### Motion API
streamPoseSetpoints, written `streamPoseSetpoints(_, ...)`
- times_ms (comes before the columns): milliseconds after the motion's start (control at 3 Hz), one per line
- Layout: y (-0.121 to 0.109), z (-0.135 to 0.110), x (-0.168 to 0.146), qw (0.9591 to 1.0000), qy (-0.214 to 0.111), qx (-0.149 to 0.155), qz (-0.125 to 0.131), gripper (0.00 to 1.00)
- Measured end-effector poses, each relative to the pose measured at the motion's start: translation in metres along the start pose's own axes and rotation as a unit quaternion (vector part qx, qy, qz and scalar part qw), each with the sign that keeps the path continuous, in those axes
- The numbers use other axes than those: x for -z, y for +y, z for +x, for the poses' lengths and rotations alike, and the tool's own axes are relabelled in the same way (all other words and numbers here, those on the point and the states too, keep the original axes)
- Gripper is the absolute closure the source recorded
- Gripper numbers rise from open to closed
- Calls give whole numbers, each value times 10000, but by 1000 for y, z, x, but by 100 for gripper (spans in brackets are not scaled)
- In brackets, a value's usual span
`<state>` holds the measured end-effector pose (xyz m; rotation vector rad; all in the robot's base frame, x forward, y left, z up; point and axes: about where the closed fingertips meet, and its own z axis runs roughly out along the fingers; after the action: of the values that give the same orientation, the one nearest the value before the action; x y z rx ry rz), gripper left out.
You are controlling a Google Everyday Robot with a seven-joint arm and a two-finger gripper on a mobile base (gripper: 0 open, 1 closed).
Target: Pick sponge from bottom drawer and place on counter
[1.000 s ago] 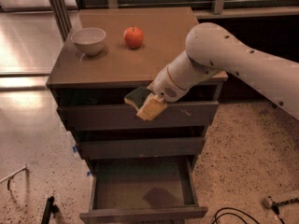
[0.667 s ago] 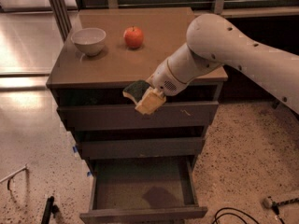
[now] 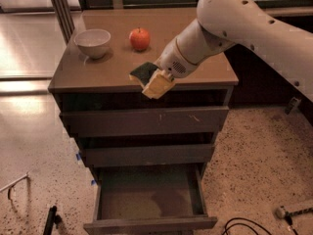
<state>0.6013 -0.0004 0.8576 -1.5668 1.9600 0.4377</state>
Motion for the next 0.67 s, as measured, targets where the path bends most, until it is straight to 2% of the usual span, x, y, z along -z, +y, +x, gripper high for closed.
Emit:
streamPoseSetpoints(333, -39, -4, 0, 9998, -145, -21, 137, 100)
streamPoseSetpoints(667, -71, -3, -8, 9993, -317, -118, 156, 100)
